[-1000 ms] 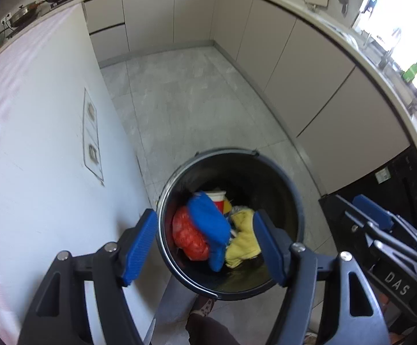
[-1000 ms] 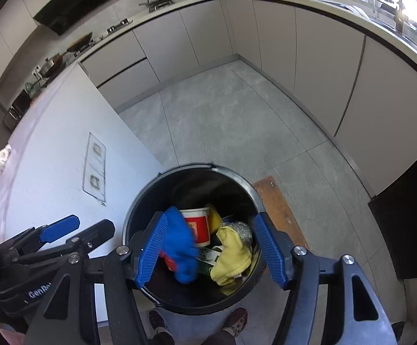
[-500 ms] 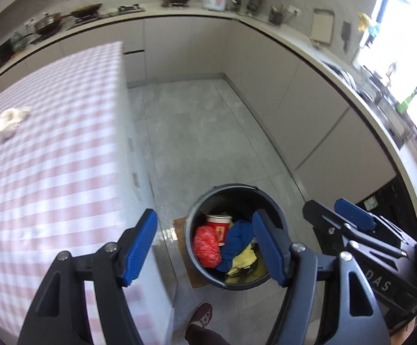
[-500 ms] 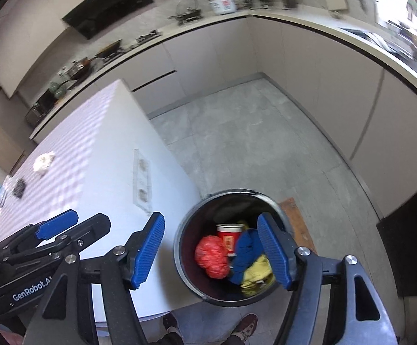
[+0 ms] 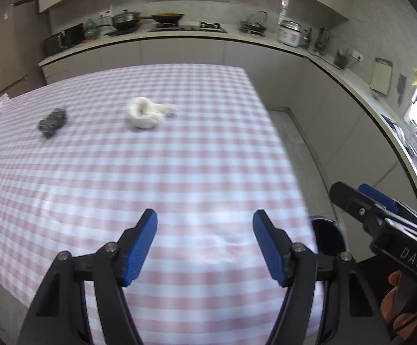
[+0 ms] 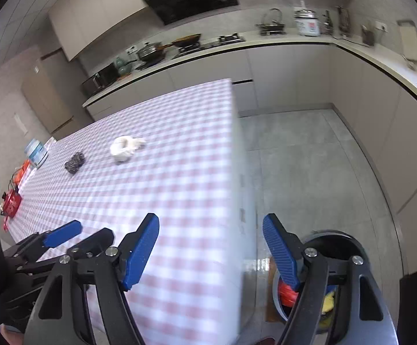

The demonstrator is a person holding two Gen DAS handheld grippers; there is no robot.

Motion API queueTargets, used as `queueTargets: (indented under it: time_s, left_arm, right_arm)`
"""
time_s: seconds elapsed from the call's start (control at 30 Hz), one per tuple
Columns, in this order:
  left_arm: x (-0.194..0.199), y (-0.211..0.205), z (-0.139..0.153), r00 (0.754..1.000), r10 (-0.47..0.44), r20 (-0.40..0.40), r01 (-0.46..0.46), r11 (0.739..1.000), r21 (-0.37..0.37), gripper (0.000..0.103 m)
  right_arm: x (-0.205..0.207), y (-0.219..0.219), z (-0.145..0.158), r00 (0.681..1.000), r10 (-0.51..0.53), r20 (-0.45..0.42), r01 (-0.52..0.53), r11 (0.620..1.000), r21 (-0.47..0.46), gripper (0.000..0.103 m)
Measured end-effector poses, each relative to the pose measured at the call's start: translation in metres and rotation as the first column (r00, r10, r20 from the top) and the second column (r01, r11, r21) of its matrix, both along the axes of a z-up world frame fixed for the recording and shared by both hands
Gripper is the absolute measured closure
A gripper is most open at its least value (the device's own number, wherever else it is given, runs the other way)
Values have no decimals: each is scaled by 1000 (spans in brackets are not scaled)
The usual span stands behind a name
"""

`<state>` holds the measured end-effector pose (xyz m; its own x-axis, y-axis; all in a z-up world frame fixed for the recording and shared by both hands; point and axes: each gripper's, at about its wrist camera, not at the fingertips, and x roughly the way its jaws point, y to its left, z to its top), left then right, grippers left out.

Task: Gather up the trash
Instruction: 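Move both tools back over the table toward the steel wool and white bag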

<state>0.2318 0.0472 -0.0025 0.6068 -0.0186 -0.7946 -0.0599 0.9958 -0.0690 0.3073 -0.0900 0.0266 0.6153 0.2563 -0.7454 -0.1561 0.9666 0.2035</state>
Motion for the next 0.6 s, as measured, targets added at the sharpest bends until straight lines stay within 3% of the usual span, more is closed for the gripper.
queueTargets:
  time_s: [0.33,0.6]
  left_arm:
    - [36,125,6,998,60,5,-60,997,43,32]
    - [59,182,3,998,64,4,-64,997,50,32]
  right_arm:
    - [55,133,-11,1000,17,-21,-17,1000,-12,23]
    - [86,205,-22,999,16,-33,-17,999,-47,22]
